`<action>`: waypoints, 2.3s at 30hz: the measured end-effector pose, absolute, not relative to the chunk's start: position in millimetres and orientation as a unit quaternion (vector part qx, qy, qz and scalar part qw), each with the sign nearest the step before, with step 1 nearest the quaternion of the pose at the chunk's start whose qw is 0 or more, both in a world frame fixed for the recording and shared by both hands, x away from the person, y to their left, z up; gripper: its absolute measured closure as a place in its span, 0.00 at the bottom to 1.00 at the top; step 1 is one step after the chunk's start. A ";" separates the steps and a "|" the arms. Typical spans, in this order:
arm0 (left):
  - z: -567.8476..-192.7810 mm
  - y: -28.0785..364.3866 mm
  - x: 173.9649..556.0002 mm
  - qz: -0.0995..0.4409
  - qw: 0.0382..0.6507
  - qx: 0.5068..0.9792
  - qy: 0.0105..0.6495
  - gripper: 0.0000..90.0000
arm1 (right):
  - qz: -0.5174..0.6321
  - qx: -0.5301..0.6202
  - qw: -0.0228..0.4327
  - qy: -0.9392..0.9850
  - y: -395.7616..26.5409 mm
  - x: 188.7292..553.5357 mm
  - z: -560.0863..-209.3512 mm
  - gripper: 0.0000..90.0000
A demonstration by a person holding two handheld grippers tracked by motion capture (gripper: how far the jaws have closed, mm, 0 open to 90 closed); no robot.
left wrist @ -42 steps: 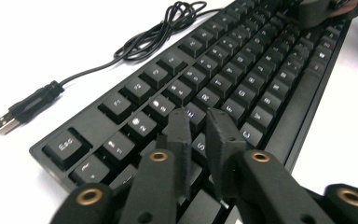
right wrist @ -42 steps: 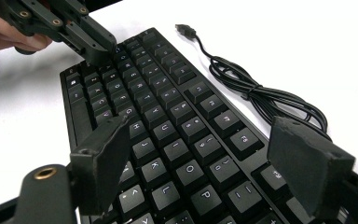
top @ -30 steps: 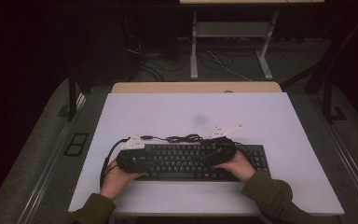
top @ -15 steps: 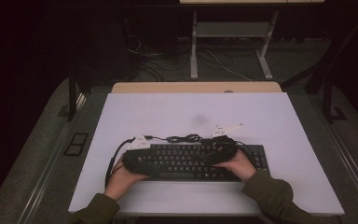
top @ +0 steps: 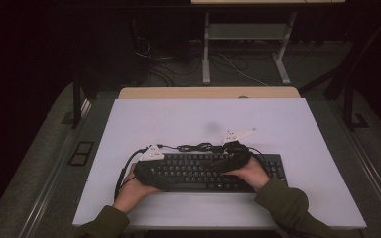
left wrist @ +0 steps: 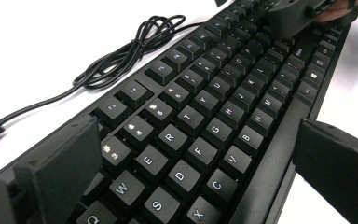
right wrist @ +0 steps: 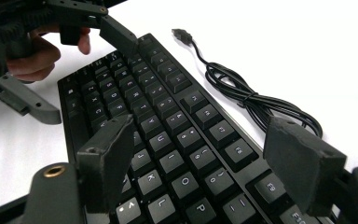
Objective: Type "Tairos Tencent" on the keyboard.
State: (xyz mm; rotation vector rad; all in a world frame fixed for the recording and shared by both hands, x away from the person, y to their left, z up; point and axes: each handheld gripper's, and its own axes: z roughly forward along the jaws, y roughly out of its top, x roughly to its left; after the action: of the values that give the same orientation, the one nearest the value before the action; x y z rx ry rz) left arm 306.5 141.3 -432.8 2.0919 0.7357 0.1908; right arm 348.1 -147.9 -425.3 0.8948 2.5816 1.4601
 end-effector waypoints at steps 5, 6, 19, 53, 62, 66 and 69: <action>-432.9 141.2 306.0 0.081 0.445 0.841 0.296 0.00 | 0.468 0.289 0.021 0.835 -142.8 350.7 -425.7 0.35; -432.8 141.5 306.0 0.081 0.446 0.841 0.296 0.00 | 0.467 0.287 0.021 0.836 -141.6 351.5 -425.9 0.37; -433.3 143.0 307.5 0.075 0.452 0.837 0.300 0.00 | 0.468 0.277 0.009 0.839 -132.9 357.5 -426.2 0.58; -435.1 142.5 306.3 0.072 0.445 0.843 0.294 0.00 | 0.415 0.244 -0.017 0.876 -124.3 353.8 -435.6 0.99; -435.3 142.4 306.3 0.071 0.444 0.843 0.294 0.00 | 0.413 0.241 -0.017 0.878 -123.8 353.6 -435.8 0.99; -435.7 142.7 306.4 0.071 0.444 0.844 0.294 0.00 | 0.413 0.241 -0.019 0.878 -123.8 353.7 -436.4 0.99; -435.5 142.7 306.3 0.071 0.444 0.843 0.294 0.00 | 0.409 0.240 -0.019 0.880 -123.4 353.5 -438.1 0.99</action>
State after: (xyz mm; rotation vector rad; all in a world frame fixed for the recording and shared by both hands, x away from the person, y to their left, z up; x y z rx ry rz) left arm 306.3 142.7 -435.5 2.0902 0.7300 0.1767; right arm 353.5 -123.4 -438.1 0.7619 2.7992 1.3023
